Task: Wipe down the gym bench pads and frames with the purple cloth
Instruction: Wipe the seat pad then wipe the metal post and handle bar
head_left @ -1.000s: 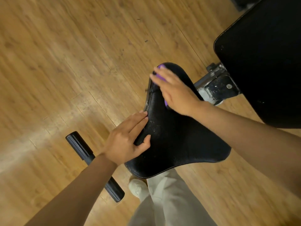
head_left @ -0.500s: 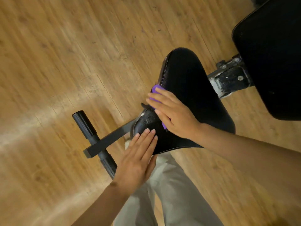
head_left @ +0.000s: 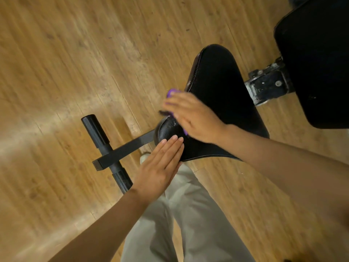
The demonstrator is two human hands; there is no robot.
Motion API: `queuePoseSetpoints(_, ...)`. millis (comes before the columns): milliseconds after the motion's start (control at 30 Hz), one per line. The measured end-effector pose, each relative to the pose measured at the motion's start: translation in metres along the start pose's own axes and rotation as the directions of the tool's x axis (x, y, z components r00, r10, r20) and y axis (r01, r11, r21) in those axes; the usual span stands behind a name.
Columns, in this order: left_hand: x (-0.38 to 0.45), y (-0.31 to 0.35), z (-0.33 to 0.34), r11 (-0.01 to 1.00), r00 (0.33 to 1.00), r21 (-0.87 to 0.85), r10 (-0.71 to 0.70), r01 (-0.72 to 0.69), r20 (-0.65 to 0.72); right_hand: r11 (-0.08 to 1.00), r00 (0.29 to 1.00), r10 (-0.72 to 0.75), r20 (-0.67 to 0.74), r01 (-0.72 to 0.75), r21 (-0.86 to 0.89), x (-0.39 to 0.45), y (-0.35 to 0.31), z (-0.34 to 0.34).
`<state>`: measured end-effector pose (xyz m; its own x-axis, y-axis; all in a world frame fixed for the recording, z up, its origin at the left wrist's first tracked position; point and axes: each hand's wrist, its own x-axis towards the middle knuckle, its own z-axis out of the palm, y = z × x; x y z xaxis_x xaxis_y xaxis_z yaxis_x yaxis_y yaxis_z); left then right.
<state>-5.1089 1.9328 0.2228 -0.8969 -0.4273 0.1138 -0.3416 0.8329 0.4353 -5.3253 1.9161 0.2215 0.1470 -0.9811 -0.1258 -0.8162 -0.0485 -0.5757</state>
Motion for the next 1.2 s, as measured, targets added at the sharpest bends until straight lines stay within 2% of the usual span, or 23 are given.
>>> queuePoseSetpoints(100,-0.001,-0.008,-0.001,0.998,0.997,-0.020,0.064,-0.065,-0.045,0.978,0.960,-0.210,0.186,0.208,0.029,-0.001,-0.007,-0.003)
queuePoseSetpoints(233,-0.001,-0.015,-0.002,0.995,0.994,-0.048,0.089,-0.092,-0.061,0.933,0.891,-0.325,0.316,0.358,-0.048,-0.008,0.021,-0.023)
queuePoseSetpoints(300,-0.002,-0.015,-0.001,0.994,0.995,-0.072,0.072,-0.077,-0.067,0.945,0.922,-0.274,0.273,0.311,-0.102,-0.024,0.039,-0.030)
queuePoseSetpoints(367,-0.002,-0.014,0.001,0.994,0.995,-0.090,0.060,-0.067,-0.084,0.983,0.973,-0.130,0.189,0.151,-0.103,-0.041,0.044,-0.030)
queuePoseSetpoints(433,-0.002,-0.015,0.003,0.992,0.993,-0.104,0.062,-0.072,-0.100,0.996,0.992,-0.042,0.118,0.052,-0.077,-0.047,0.034,-0.023)
queuePoseSetpoints(533,-0.002,-0.015,0.004,0.990,0.991,-0.119,0.056,-0.070,-0.119,0.987,0.971,-0.155,0.185,0.161,-0.022,-0.028,0.009,-0.010)
queuePoseSetpoints(633,-0.002,-0.015,0.005,0.990,0.991,-0.128,0.049,-0.065,-0.127,0.950,0.909,-0.303,0.286,0.313,0.012,0.008,-0.008,-0.006)
queuePoseSetpoints(700,-0.002,-0.017,0.004,0.990,0.992,-0.126,0.056,-0.071,-0.116,0.931,0.857,-0.335,0.391,0.364,0.001,0.030,-0.010,-0.013)
queuePoseSetpoints(767,0.000,-0.018,0.002,0.989,0.993,-0.127,0.059,-0.073,-0.106,0.952,0.845,-0.249,0.472,0.303,-0.040,0.047,0.004,-0.029)
queuePoseSetpoints(833,0.000,-0.018,0.000,0.988,0.993,-0.133,0.062,-0.075,-0.101,0.965,0.867,-0.056,0.495,0.174,-0.196,0.062,0.026,-0.046)
queuePoseSetpoints(900,0.001,-0.017,0.000,0.988,0.992,-0.132,0.063,-0.077,-0.108,0.938,0.881,0.103,0.461,0.069,-0.340,0.070,0.034,-0.053)
queuePoseSetpoints(967,0.002,-0.016,0.002,0.989,0.991,-0.129,0.062,-0.077,-0.117,0.915,0.902,0.183,0.391,-0.011,-0.404,0.068,0.024,-0.043)
queuePoseSetpoints(1067,-0.001,-0.015,0.003,0.988,0.992,-0.141,0.039,-0.056,-0.121,0.962,0.933,0.134,0.333,-0.042,-0.270,0.053,-0.011,-0.017)
queuePoseSetpoints(1200,-0.002,-0.017,0.005,0.982,0.993,-0.179,0.034,-0.055,-0.115,0.994,0.920,0.002,0.392,0.042,-0.104,0.040,-0.036,-0.009)
